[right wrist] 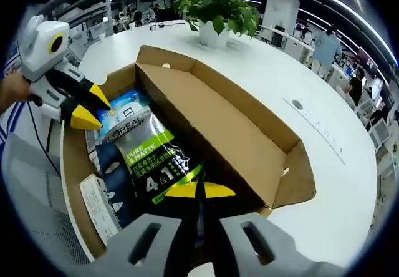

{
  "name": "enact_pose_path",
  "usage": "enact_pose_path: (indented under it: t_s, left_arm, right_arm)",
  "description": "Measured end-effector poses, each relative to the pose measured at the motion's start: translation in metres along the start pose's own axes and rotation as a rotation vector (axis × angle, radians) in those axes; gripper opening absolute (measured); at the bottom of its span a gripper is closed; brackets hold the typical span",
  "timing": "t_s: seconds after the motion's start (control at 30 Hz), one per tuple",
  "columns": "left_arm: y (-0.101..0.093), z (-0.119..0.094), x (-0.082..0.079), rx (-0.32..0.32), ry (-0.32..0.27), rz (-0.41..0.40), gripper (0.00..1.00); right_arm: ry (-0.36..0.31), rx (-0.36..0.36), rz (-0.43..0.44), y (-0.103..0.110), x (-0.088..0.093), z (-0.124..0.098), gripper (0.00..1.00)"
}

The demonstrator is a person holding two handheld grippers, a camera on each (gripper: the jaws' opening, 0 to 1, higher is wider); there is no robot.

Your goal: Operate the shoe box by opening the lid, removing the specified soft item, and placing it in the target area until the item is outside and the box remains undamaged.

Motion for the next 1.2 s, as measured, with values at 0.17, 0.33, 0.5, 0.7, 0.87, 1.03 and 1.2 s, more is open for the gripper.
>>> enact_pose_path:
  t_s: [0.17,0.33,0.5,0.7,0.87,1.03,1.2]
  left_arm:
    - [-0.001,0.010,0.006,0.025,0.037,-0.024,0.21]
    - [-0.005,0.015,0.005,0.055,0.056,-0.072,0.20]
    - [-0.013,0.017,0.004,0.099,0.070,-0.137,0.19]
    - [-0.017,0.019,0.007,0.141,0.051,-0.178,0.16]
    - [-0.021,0.015,0.004,0.146,0.030,-0.177,0.04]
    - [-0.023,0.014,0.001,0.146,0.023,-0.179,0.00]
    - [-0.024,0.009,-0.005,0.149,0.021,-0.203,0.00]
  right_arm:
    - [0.012,-0.005,0.000,-0.001,0.003,0.002,0.00]
    - [0.021,-0.008,-0.005,-0.001,0.004,0.003,0.00]
    - [0.019,-0.008,-0.010,-0.001,0.004,0.002,0.00]
    - [0.005,-0.001,-0.008,-0.002,0.003,0.001,0.00]
    - [-0.020,0.008,0.024,-0.002,0.003,0.000,0.00]
    - [-0.047,0.006,0.075,-0.001,0.005,-0.003,0.00]
    - [-0.084,0.012,0.109,0.000,0.003,-0.010,0.00]
Point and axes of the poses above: the point that each gripper's makers call its tool centre point, and the gripper's own axes: z roughly forward along the fingers, y roughly to its left, x roughly out of its underside, the point moved 2 cm from there along -z, roughly backward along the fingers, and after that the axes turned 12 degrees about -x, right-handed, at the moved point
